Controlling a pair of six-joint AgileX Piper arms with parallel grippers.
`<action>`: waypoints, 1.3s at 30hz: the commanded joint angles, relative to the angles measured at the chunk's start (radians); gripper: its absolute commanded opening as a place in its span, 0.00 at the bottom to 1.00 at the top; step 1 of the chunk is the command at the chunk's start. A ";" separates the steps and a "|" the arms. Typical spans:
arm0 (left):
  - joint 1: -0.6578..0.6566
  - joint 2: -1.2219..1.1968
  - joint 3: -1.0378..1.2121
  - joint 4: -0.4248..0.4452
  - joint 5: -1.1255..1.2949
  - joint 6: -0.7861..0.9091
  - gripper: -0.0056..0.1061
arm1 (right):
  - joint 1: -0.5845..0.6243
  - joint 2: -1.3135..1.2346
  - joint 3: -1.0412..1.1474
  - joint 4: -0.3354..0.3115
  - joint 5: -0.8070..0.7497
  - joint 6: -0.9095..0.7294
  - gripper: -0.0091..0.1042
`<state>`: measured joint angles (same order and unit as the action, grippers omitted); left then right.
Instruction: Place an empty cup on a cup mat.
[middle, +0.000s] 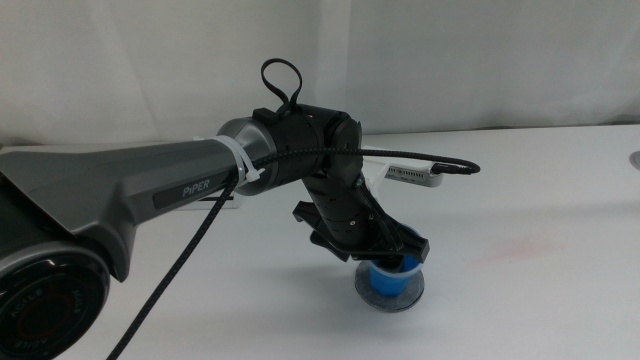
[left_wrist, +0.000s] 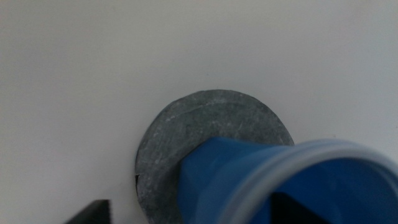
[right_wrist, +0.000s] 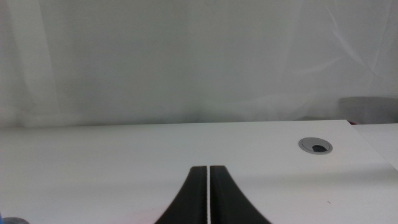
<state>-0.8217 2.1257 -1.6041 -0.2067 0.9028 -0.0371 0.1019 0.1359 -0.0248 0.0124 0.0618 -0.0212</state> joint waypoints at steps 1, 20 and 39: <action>-0.004 -0.002 -0.001 0.000 -0.011 -0.007 0.71 | -0.002 -0.005 0.006 -0.005 -0.009 -0.004 0.07; -0.004 -0.002 -0.154 0.094 0.061 -0.009 0.79 | -0.002 -0.005 0.006 -0.005 -0.009 -0.004 0.07; 0.050 -0.025 -0.563 0.329 0.415 0.071 0.79 | -0.002 -0.005 0.006 -0.005 -0.009 -0.004 0.07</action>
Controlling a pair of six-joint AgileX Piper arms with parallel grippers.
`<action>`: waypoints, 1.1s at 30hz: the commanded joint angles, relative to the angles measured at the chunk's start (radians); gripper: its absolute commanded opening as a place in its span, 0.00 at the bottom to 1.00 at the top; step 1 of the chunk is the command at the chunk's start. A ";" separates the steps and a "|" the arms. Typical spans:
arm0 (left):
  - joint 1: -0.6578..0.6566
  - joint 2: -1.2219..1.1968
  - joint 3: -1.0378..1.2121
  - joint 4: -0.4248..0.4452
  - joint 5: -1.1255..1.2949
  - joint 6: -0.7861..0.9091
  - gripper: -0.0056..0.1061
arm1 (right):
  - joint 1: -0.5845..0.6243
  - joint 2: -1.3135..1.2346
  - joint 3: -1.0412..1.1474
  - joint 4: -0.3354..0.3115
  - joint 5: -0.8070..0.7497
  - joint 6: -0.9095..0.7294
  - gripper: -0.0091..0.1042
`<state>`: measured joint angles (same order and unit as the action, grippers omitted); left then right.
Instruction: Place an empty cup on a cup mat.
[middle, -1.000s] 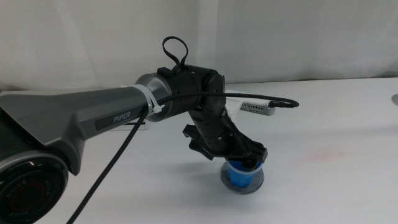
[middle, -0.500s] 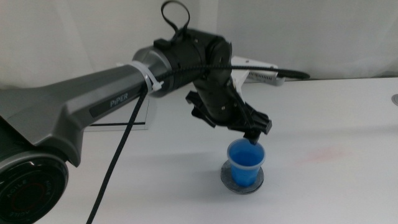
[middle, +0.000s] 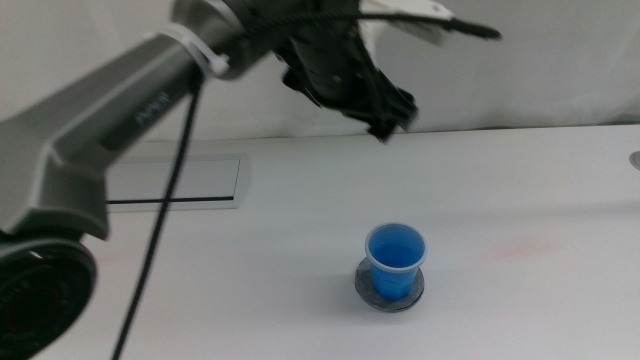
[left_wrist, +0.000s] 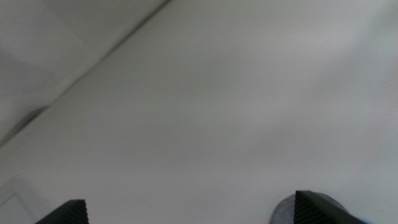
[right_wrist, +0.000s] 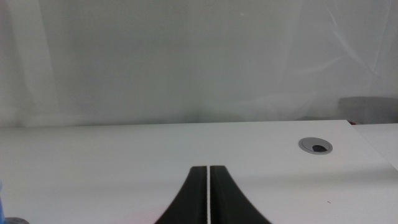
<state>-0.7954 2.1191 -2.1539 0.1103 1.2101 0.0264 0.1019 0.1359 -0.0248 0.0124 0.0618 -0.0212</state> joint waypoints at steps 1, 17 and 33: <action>0.039 -0.027 -0.014 0.012 0.106 0.008 0.79 | -0.002 -0.005 0.006 -0.005 -0.009 -0.004 0.07; 0.506 -0.301 0.053 0.005 0.048 -0.020 0.79 | -0.002 -0.005 0.006 -0.005 -0.009 -0.004 0.07; 0.816 -1.131 1.097 -0.097 -0.769 0.043 0.79 | -0.002 -0.005 0.006 -0.005 -0.009 -0.004 0.07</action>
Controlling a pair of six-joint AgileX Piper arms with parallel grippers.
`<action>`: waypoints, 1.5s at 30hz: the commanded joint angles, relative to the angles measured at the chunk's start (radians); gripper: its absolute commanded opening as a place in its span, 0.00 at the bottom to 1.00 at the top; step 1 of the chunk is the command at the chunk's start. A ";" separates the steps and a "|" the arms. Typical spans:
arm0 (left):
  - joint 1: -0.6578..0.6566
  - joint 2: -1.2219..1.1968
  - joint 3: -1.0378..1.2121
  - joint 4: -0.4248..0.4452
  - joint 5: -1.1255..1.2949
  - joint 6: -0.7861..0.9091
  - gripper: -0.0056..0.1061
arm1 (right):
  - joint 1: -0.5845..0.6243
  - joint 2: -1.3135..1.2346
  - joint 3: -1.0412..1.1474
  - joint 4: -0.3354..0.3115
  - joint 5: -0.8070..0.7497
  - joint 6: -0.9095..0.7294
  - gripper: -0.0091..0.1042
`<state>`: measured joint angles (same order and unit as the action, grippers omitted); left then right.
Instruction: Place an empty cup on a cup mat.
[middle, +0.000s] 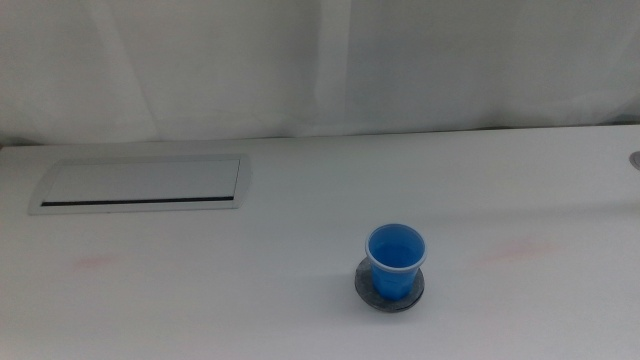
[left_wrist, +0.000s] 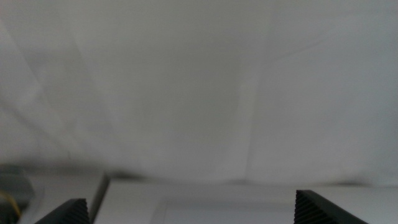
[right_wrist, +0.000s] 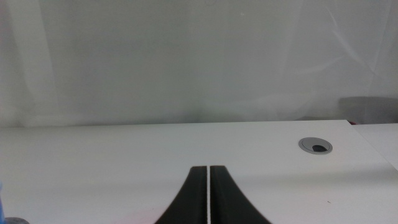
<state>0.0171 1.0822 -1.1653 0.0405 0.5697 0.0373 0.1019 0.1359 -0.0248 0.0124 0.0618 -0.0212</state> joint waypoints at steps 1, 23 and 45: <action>0.004 -0.144 0.183 -0.030 -0.174 0.053 0.79 | -0.002 -0.005 0.006 -0.005 -0.009 -0.004 0.07; 0.004 -0.910 1.017 -0.028 -0.439 -0.126 0.79 | -0.002 -0.005 0.006 -0.005 -0.009 -0.004 0.07; 0.004 -0.910 1.199 -0.021 -0.570 -0.064 0.04 | -0.002 -0.005 0.006 -0.005 -0.009 -0.004 0.07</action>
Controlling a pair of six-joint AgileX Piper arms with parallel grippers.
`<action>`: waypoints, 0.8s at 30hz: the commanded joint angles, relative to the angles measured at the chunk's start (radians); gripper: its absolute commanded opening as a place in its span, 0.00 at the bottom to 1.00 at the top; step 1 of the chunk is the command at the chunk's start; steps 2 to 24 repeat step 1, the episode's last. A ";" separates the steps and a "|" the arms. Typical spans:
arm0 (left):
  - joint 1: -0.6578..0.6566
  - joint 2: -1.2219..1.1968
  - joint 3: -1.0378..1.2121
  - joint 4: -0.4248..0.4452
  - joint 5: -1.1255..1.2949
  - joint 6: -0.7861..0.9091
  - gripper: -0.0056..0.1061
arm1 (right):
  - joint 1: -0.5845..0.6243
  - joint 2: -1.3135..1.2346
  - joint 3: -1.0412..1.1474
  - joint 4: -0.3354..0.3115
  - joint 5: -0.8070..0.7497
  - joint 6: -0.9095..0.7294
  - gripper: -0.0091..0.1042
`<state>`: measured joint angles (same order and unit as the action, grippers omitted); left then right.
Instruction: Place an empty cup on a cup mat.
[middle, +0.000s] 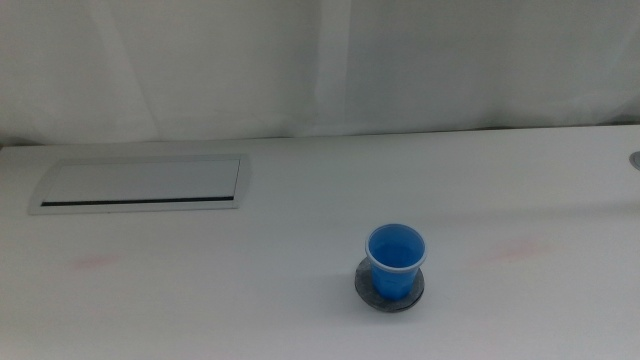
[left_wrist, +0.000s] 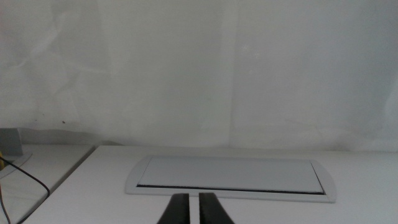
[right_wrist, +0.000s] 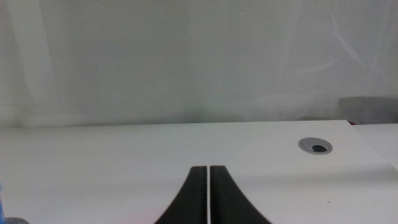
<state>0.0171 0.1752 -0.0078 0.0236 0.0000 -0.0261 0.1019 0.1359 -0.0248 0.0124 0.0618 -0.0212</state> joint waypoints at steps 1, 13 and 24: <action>0.004 -0.003 0.042 -0.004 0.000 0.000 0.04 | -0.002 -0.005 0.006 -0.005 -0.009 -0.004 0.07; 0.004 -0.003 0.042 -0.004 0.000 0.000 0.04 | -0.002 -0.005 0.006 -0.005 -0.009 -0.004 0.07; 0.004 -0.003 0.042 -0.004 0.000 0.000 0.04 | -0.002 -0.005 0.006 -0.005 -0.009 -0.004 0.07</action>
